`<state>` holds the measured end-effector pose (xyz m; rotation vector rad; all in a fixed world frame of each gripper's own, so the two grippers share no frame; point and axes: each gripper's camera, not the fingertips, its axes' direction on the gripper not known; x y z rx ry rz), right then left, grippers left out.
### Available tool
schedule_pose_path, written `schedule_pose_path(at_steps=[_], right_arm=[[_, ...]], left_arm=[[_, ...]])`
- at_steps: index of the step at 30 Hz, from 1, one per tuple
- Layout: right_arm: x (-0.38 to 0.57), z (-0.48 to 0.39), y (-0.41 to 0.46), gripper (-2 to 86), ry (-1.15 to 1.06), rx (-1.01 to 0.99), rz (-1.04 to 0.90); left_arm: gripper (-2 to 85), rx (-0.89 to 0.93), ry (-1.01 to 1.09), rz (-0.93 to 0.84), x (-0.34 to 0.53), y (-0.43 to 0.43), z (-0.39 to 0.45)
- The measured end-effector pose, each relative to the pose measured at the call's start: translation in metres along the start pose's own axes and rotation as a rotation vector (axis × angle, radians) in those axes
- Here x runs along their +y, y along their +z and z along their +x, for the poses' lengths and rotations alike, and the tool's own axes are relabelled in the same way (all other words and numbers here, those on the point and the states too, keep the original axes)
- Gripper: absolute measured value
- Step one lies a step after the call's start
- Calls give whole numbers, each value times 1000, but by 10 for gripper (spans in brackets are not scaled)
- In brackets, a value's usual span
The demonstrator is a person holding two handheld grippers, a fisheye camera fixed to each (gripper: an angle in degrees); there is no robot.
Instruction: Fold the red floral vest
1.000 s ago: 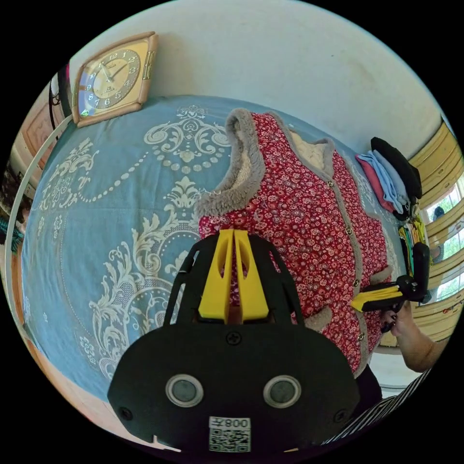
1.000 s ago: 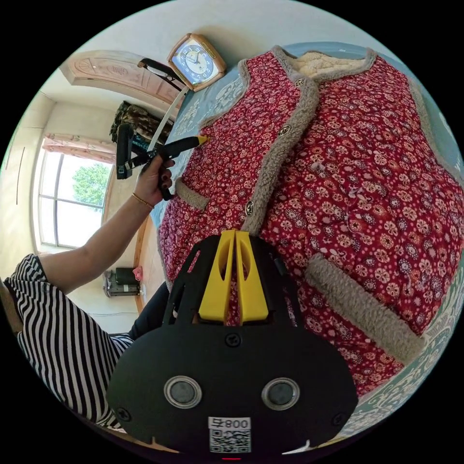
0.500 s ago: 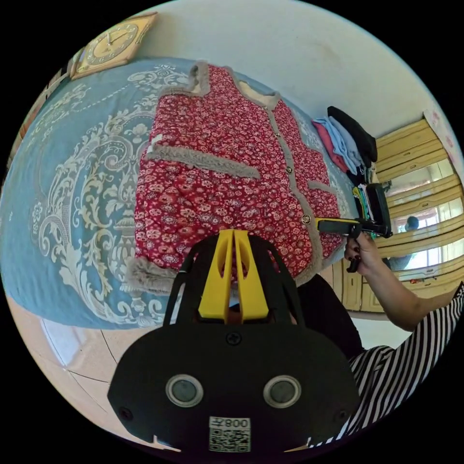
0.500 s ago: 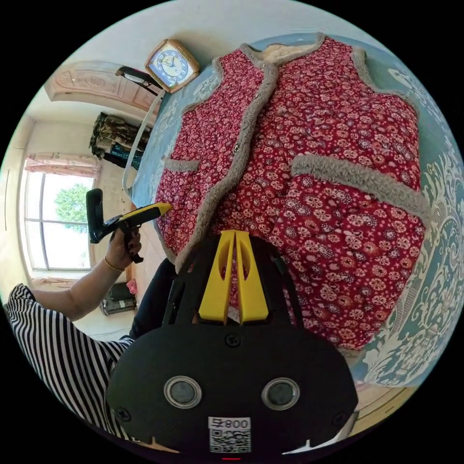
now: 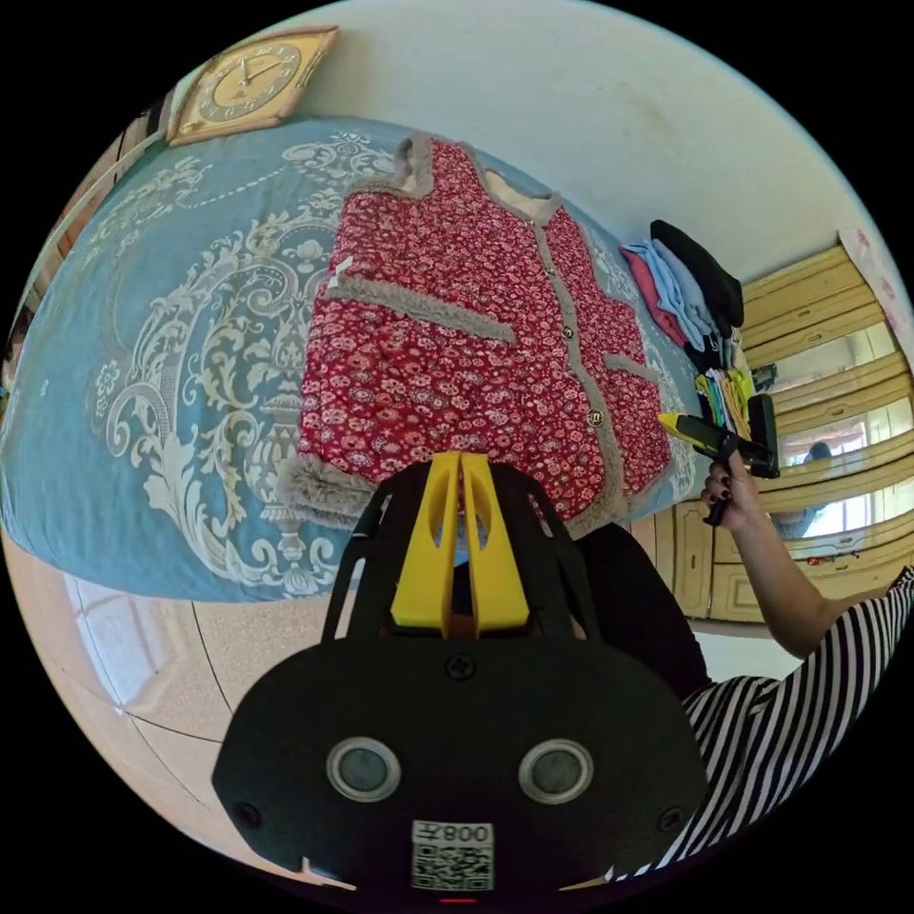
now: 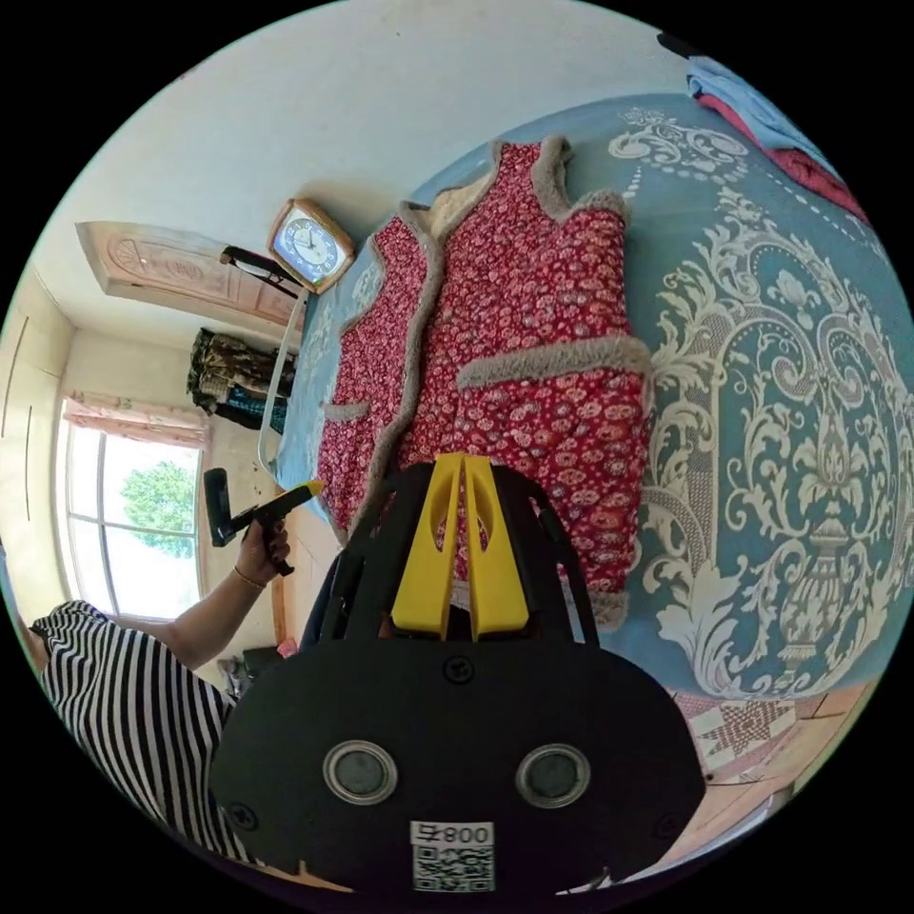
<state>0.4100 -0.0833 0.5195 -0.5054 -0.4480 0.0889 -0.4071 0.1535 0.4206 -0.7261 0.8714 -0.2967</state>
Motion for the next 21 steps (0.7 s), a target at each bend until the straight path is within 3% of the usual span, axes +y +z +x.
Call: schedule_pose_path(at_steps=[5, 7, 9, 12, 21], right_arm=[[-73, 41, -33, 1, 79, 40, 183], [-94, 58, -24, 1, 115, 86, 149], [-108, 77, -2, 2, 145, 131, 33], [-109, 88, -2, 4, 126, 68, 18], [-148, 82, -63, 71, -113, 80, 165]], left_arm=[[2, 30, 77, 117, -51, -23, 5], [2, 27, 102, 116, -73, -20, 3], [3, -32, 110, 96, -95, -11, 1], [5, -105, 108, -84, -121, 21, -11], [52, 41, 233, 229, -171, -55, -18]])
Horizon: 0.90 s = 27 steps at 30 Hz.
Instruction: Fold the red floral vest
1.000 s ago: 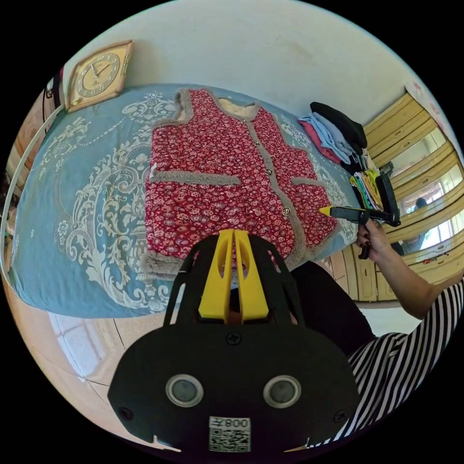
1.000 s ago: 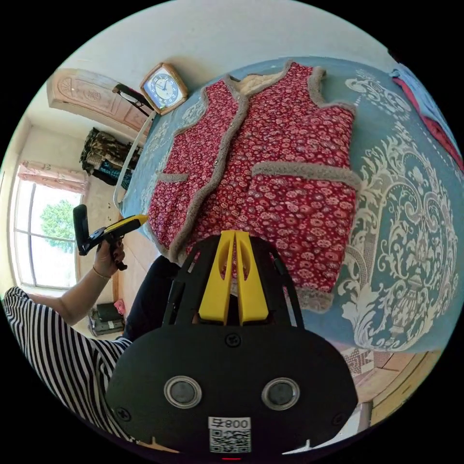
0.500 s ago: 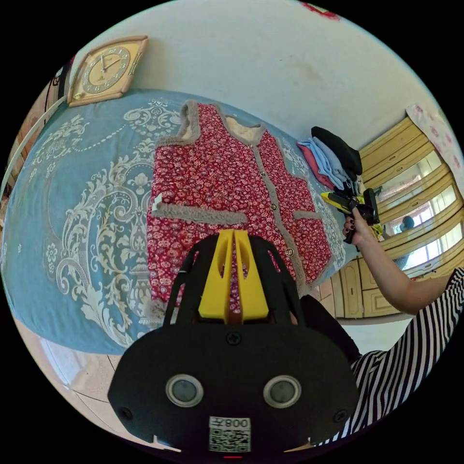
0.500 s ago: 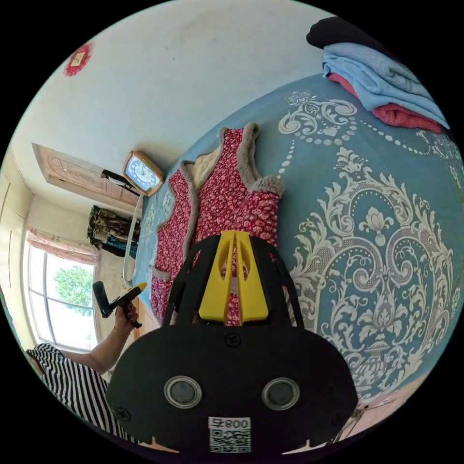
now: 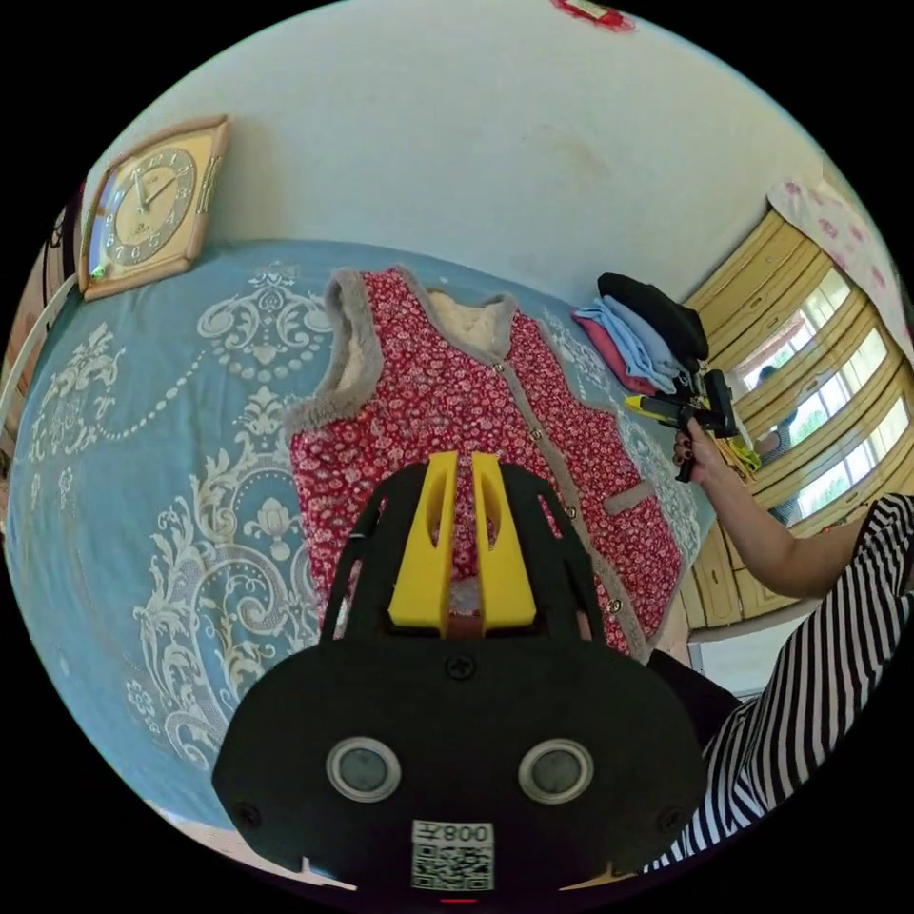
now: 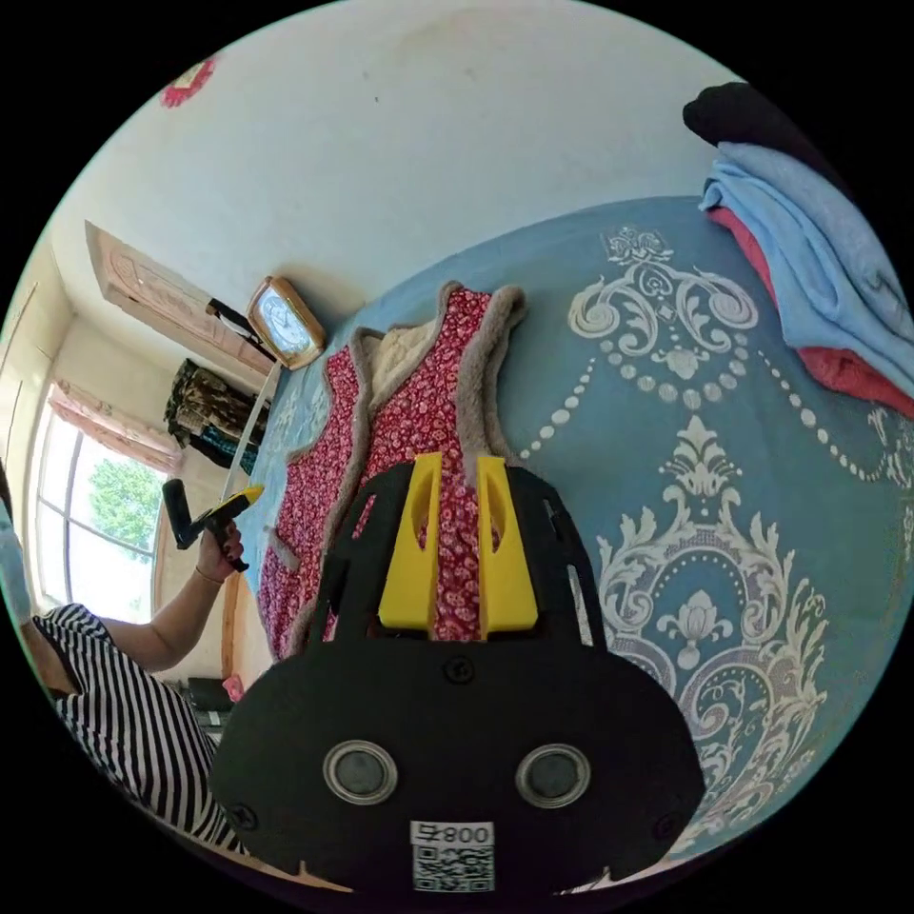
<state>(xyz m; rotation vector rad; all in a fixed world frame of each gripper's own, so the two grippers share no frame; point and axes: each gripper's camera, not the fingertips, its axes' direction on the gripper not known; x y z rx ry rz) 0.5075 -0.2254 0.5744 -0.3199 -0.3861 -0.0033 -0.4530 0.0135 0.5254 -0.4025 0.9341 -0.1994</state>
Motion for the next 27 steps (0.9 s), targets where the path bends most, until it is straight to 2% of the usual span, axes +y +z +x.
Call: schedule_pose_path(at_steps=[3, 7, 11, 16, 19, 24, 27], right_arm=[[-49, 8, 13, 82, -37, 10, -11], [-108, 36, 32, 101, 39, -71, -1], [-138, 71, 49, 110, 153, -61, -10], [-144, 92, 72, 101, 203, -103, -63], [-138, 98, 71, 79, 212, -101, -38], [-119, 103, 43, 46, 181, -234, 25], [-103, 84, 11, 38, 62, -291, 49]], left_arm=[[99, -22, 33, -16, -52, 14, -25], [146, 103, -164, 0, -115, 39, -96], [157, 100, -289, 13, -152, 59, -144], [125, 126, -367, -51, -170, 86, -173], [89, 140, -343, -59, -169, 83, -179], [59, 265, -333, 46, -155, 52, -181], [54, 341, -268, 114, -145, 21, -172]])
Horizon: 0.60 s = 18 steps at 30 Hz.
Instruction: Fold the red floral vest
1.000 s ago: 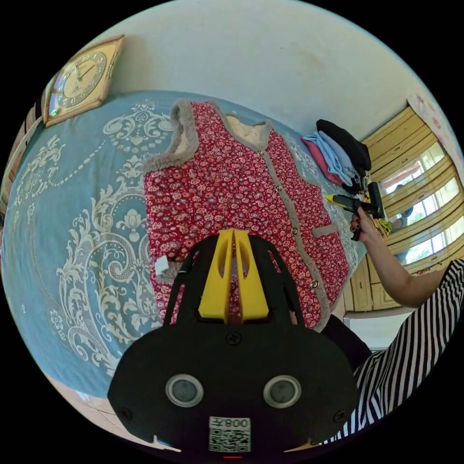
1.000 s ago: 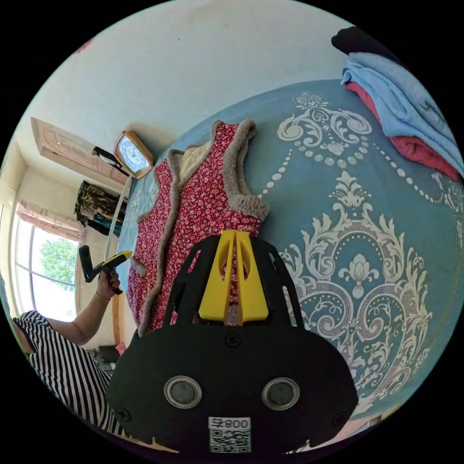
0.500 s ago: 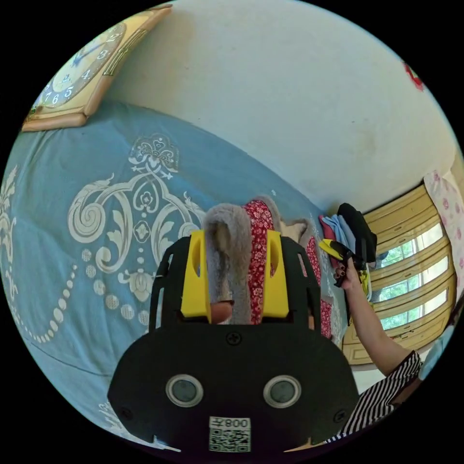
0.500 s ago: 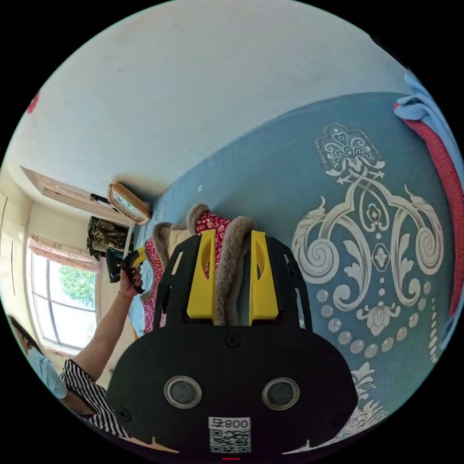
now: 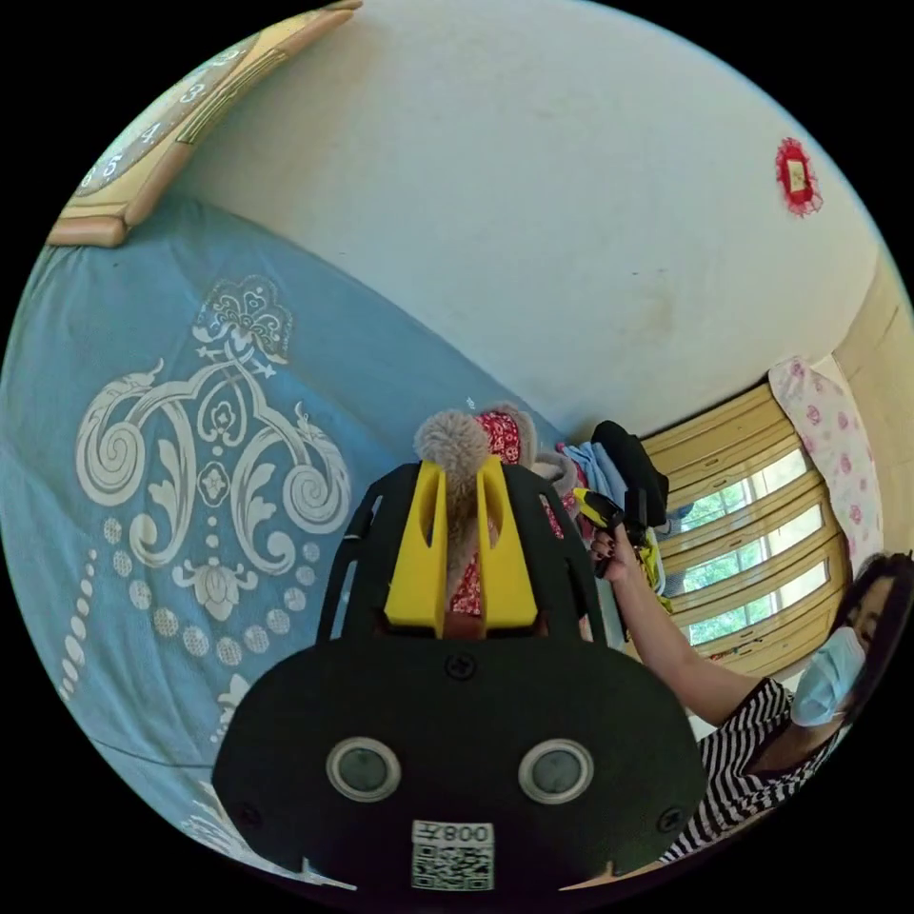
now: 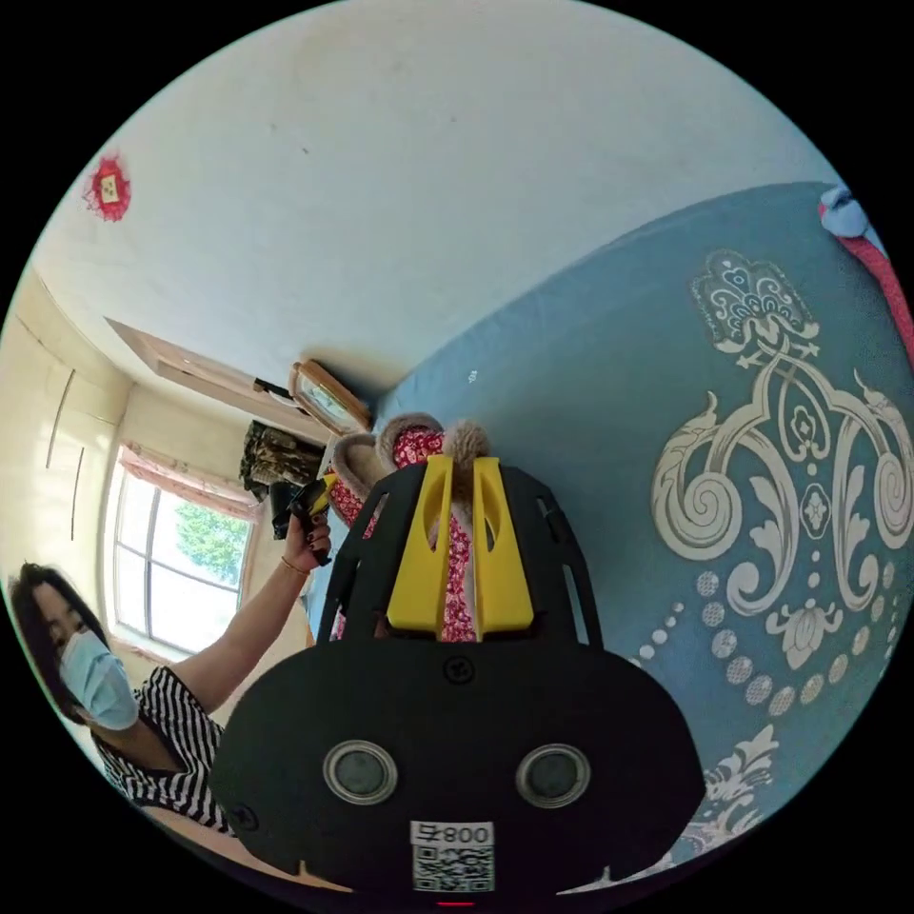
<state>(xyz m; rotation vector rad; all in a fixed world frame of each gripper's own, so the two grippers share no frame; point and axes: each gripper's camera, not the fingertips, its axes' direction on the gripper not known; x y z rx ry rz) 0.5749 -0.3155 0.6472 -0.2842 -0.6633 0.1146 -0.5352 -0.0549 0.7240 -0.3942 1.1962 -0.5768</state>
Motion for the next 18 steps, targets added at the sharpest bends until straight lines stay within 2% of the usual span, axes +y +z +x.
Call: schedule_pose_path(at_steps=[2, 8, 13, 18], right_arm=[[20, -27, -24, 33, -105, -50, 1], [104, -77, -83, 28, -240, -174, 11], [187, -86, -121, 26, -191, -258, 54], [265, -77, -135, 26, -111, -282, 11]], left_arm=[[52, 54, 73, 7, 13, -24, 19], [51, 185, 201, 7, 79, -89, 61], [50, 262, 197, 23, 159, -138, 72], [51, 264, 120, -7, 244, -162, 59]])
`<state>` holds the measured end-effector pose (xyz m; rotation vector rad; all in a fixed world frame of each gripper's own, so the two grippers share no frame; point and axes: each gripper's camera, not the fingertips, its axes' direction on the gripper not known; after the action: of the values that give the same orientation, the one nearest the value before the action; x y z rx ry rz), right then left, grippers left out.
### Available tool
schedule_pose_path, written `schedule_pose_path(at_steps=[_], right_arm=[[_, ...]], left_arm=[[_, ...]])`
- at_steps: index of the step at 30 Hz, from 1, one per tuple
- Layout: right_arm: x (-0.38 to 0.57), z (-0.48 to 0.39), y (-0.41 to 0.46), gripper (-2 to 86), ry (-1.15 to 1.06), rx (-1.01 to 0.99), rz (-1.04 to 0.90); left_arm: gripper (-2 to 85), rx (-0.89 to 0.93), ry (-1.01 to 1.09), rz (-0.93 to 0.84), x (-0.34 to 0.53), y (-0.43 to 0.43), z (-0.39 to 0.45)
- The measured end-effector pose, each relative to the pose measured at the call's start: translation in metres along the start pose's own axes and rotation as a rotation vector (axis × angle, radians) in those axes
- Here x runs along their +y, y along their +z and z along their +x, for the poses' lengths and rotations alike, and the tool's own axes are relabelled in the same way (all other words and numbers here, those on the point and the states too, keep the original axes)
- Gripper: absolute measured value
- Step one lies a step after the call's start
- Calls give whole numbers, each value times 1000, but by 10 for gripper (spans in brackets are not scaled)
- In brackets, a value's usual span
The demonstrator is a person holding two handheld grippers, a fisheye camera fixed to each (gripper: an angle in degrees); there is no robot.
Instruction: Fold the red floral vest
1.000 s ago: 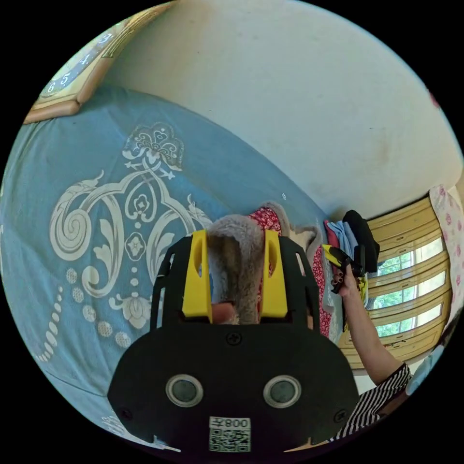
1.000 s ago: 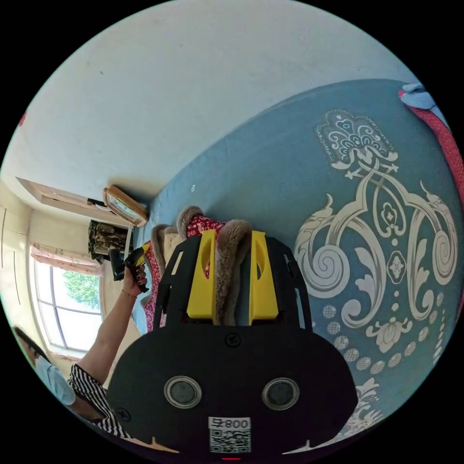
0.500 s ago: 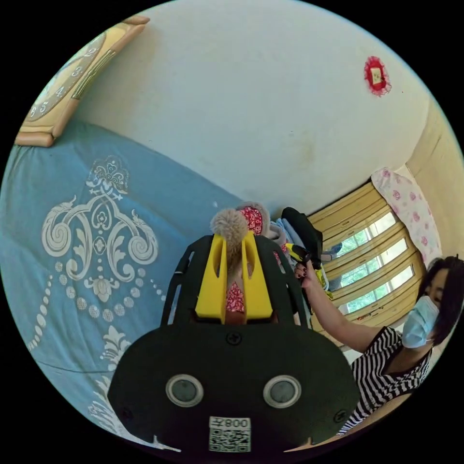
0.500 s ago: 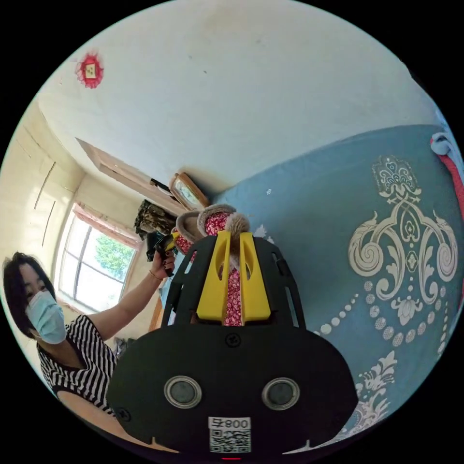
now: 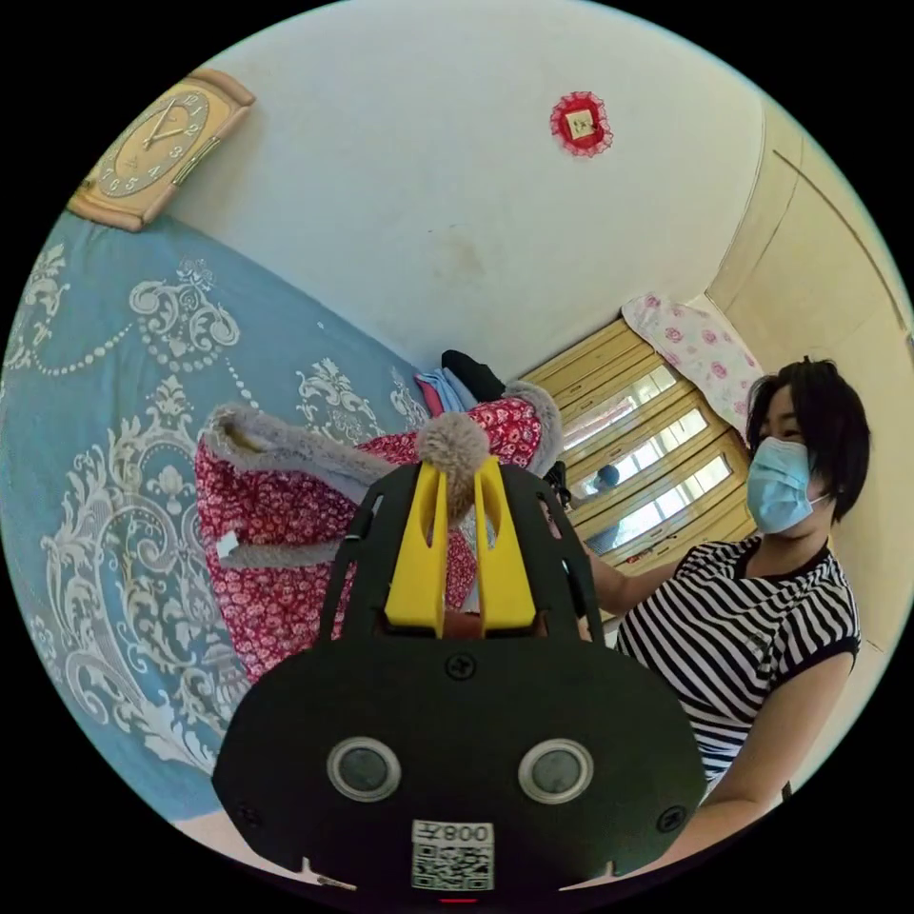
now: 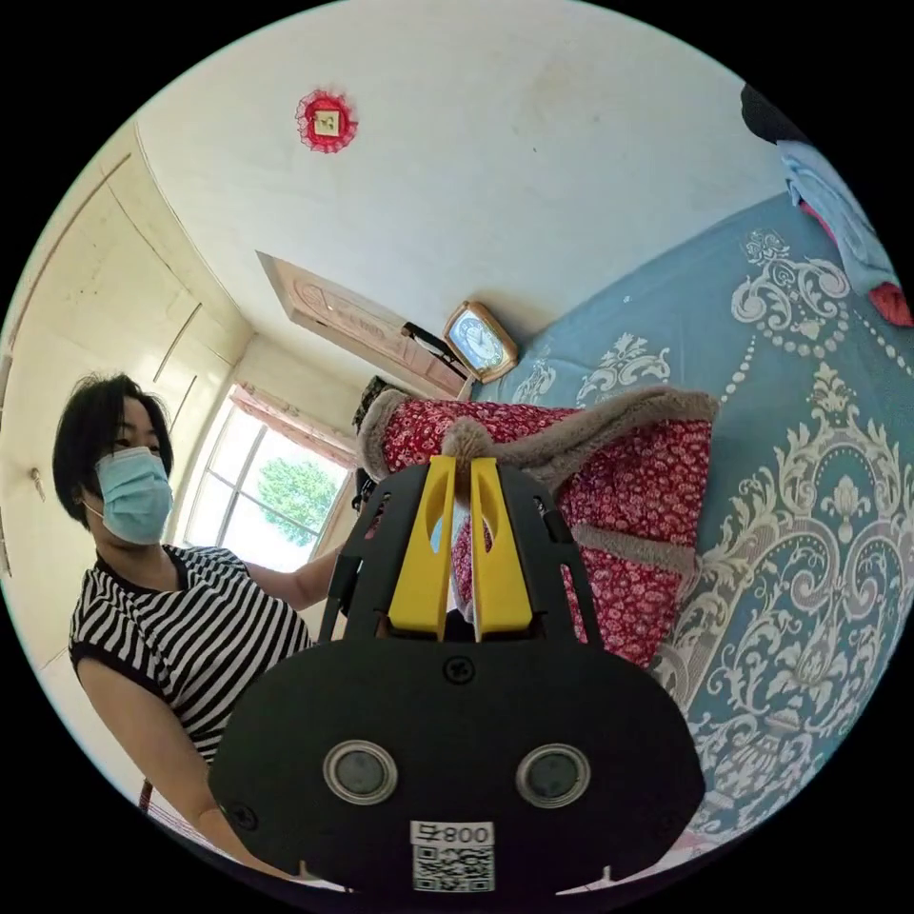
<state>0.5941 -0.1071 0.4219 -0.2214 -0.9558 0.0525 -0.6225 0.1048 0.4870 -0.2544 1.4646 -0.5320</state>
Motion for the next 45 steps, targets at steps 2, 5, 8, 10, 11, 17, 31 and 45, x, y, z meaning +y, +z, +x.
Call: schedule_pose_path(at_steps=[2, 5, 8, 10, 11, 17, 31, 45], right_arm=[[35, 6, -1, 27, 46, -1, -30], [69, 20, 6, 28, 108, 82, -106], [93, 39, 15, 30, 199, 99, -154], [103, 46, 22, 31, 230, 156, -197], [108, 51, 26, 32, 249, 167, -216], [118, 51, 31, 43, 297, 136, -185], [117, -17, 53, 63, 250, 381, -66], [136, -16, 177, 2, 253, 450, -263]], left_arm=[[52, -88, -38, -54, 38, -3, -7], [55, -134, -125, -104, 79, 0, -29], [62, -157, -220, -144, 109, 7, -52], [66, -153, -241, -113, 120, 7, -58], [69, -147, -249, -101, 126, 7, -61], [77, -175, -258, -90, 146, -7, -65], [28, -258, -29, -210, 146, 54, -42], [3, -352, -108, -205, 175, 71, -71]])
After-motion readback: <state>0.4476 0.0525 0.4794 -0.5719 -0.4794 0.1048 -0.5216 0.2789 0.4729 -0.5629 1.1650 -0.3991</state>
